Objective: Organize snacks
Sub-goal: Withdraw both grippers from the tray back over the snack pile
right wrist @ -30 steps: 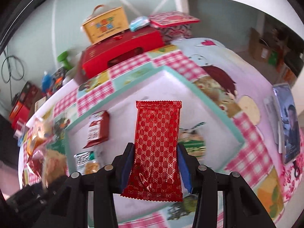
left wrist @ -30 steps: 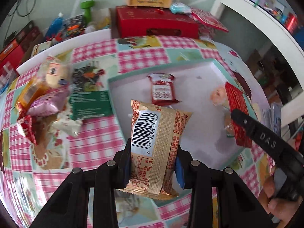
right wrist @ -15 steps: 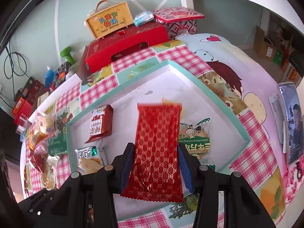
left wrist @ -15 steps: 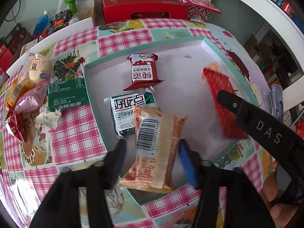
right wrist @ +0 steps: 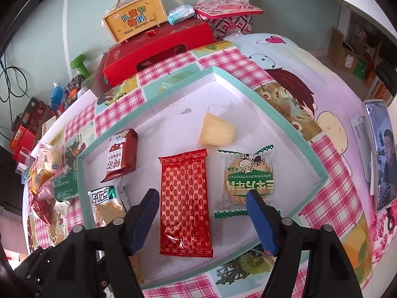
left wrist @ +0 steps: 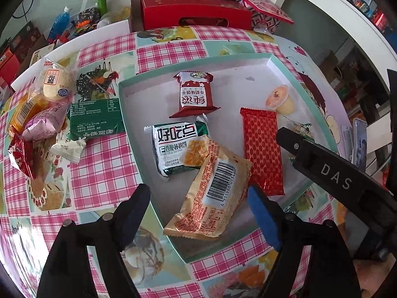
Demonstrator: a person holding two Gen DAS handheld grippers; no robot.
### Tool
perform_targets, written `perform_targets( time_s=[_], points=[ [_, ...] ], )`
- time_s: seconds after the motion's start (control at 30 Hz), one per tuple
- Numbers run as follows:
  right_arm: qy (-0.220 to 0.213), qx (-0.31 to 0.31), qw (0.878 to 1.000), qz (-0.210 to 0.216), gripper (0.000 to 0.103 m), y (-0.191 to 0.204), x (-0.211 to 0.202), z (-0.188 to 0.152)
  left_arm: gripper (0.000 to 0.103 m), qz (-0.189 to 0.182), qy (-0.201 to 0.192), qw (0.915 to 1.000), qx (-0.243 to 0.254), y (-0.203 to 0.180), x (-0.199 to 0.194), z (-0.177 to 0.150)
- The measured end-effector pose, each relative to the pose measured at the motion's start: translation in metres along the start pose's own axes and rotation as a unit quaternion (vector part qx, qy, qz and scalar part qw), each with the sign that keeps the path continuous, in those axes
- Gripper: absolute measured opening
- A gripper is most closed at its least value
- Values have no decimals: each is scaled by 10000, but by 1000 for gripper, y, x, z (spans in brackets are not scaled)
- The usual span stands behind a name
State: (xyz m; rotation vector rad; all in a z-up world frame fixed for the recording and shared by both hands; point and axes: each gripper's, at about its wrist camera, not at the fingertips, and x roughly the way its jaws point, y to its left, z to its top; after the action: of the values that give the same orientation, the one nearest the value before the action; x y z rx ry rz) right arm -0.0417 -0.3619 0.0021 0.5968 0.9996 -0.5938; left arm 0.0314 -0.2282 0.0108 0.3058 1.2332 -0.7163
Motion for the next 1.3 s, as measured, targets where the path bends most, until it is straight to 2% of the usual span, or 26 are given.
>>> perform_targets(
  time_s=[0.17,0.4,0.43,0.5,0.6,0.7,0.9,1.3],
  points=[
    [6,53,10000,-13,83,-2,1,0,82,85,-42,9998,-182,11,-5,1],
    [32,9,10000,-72,94,-1,4,-1,83,241,-204,9949,-955,54,-12,7],
    [26,-3,10000,-79,97,-1,4,-1,83,307,-235,9932,-1102,62,-13,7],
    [5,-40,10000,-85,103,1,4,-2,95,537,-310,9883,-1394,78,-14,7],
    [-50,-135,9999,-77,103,6,4,-3,98,919,-417,9775,-1855,102,-15,5],
    [-81,-220,9997,-106,103,10,4,-3,102,1100,-449,9685,-2189,122,-15,0],
    [-72,-401,9991,-139,103,19,5,-6,102,1159,-446,9628,-2399,143,-16,-4],
    [-179,-897,9958,-82,103,56,-1,-15,102,1118,-291,9630,-2437,153,-14,-8]
  ],
)
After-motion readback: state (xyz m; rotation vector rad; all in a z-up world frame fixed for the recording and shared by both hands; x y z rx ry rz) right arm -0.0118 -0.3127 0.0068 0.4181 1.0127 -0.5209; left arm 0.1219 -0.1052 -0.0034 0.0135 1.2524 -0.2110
